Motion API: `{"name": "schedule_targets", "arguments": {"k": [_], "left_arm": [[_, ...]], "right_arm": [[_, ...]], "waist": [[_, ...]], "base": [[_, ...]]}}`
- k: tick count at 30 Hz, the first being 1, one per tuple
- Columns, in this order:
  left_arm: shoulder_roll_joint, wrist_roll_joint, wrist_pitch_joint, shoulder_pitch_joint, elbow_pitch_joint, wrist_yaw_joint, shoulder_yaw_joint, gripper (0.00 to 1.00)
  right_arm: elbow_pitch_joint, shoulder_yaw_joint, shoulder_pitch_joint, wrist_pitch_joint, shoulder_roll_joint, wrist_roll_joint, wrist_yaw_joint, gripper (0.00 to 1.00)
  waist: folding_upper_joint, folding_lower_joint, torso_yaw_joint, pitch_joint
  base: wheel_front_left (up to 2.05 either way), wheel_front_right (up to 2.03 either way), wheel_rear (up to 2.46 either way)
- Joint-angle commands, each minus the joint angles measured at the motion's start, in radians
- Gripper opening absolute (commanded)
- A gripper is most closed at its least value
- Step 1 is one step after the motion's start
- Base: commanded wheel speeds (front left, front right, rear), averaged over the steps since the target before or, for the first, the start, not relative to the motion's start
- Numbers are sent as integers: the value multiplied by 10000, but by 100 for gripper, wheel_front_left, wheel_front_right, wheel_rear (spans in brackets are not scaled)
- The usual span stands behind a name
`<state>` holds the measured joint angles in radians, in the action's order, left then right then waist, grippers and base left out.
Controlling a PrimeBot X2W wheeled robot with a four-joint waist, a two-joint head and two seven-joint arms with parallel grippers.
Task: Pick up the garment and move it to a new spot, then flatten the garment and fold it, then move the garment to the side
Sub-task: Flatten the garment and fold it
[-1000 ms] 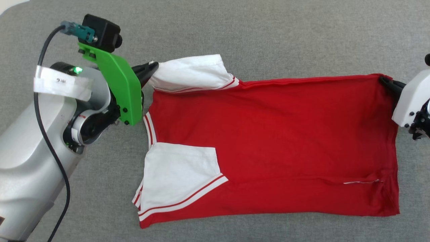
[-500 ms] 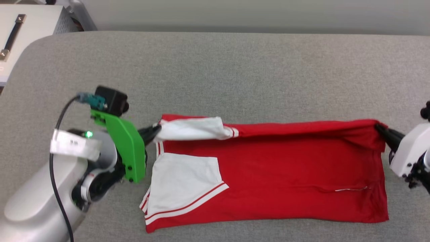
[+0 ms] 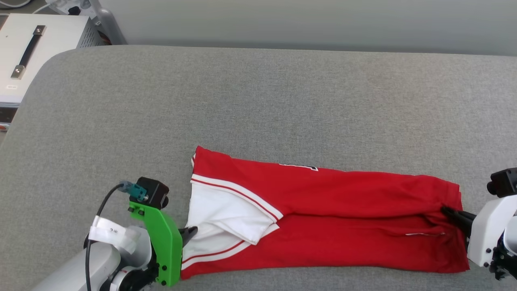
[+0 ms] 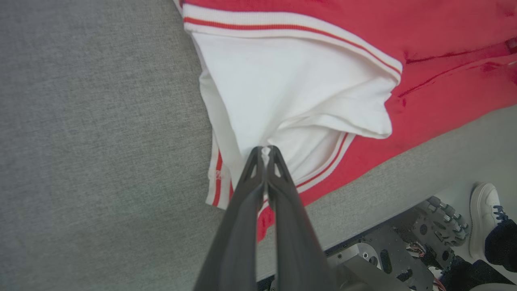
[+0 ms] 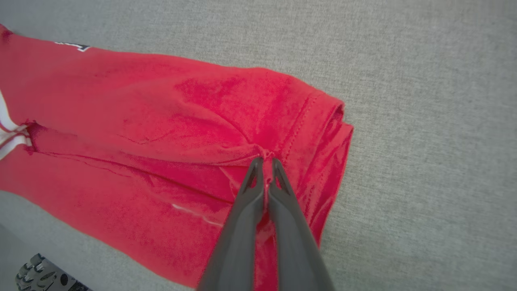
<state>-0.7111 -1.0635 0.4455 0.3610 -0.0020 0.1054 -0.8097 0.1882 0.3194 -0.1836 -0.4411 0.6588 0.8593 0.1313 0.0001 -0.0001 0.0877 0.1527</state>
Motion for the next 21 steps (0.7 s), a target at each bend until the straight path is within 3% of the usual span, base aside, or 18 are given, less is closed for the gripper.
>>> {"name": "schedule_targets", "arguments": {"k": [1,18,19,20,21], "left_arm": [[37,113,35,-148,143,-39,-80,0],[597,360,-172,22,1285,-501,-488,0],[654,372,-182,36,1367,-545,-525,0],[705,366,-173,40,1445,-586,-560,0],[737,366,-173,44,1502,-613,-584,16]], "right_arm": [[-90,80,174,-116,141,37,-6,0],[-223,316,418,-521,447,-343,-6,3],[-172,329,392,-473,416,-421,-6,48],[-101,317,374,-423,362,-468,-6,100],[-47,315,362,-406,314,-488,-6,100]], "waist": [[-1,1,-3,-14],[-1,1,-30,319],[-1,1,-37,321],[-1,1,-46,310],[-1,1,-53,292]], "base": [[0,0,0],[0,0,0],[0,0,0],[0,0,0],[0,0,0]]}}
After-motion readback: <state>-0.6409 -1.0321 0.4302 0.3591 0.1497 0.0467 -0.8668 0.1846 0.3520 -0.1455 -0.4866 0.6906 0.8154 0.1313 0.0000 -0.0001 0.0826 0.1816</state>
